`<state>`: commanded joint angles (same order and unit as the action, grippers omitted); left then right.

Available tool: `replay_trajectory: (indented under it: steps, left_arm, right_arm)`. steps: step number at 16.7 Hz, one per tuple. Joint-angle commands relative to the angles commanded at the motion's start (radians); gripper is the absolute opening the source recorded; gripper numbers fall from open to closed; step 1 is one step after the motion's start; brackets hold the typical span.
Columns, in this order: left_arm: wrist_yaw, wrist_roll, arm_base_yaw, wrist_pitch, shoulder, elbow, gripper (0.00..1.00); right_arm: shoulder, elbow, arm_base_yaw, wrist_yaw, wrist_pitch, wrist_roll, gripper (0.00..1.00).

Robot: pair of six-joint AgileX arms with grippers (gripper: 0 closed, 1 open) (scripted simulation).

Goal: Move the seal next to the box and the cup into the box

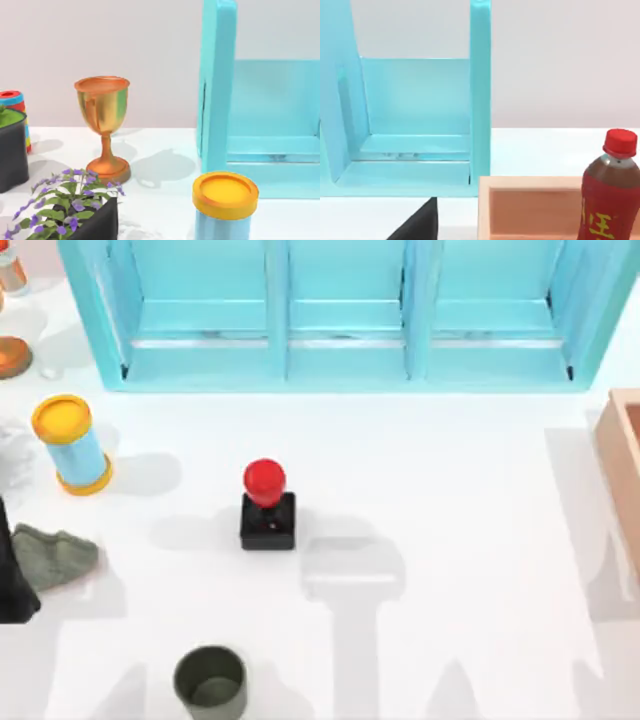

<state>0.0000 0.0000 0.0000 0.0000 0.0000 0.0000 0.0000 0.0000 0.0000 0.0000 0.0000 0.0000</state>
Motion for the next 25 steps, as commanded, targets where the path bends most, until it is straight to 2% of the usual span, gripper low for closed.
replay_trajectory:
  steps: [5,11,17,25]
  left_arm:
    - [0.0,0.0,0.0,0.0,0.0,0.0,1.0]
    - [0.0,0.0,0.0,0.0,0.0,0.0,1.0]
    - [0.0,0.0,0.0,0.0,0.0,0.0,1.0]
    - [0.0,0.0,0.0,0.0,0.0,0.0,1.0]
  right_arm:
    - [0.049,0.042,0.021,0.001,-0.044,0.007,1.0]
    - [0.391,0.35,0.156,0.011,-0.313,0.078,1.0]
    - [0.918,0.916,0.359,0.023,-0.658,0.239,1.0]
    - [1.714,1.881,0.631,0.051,-1.079,0.547,1.0]
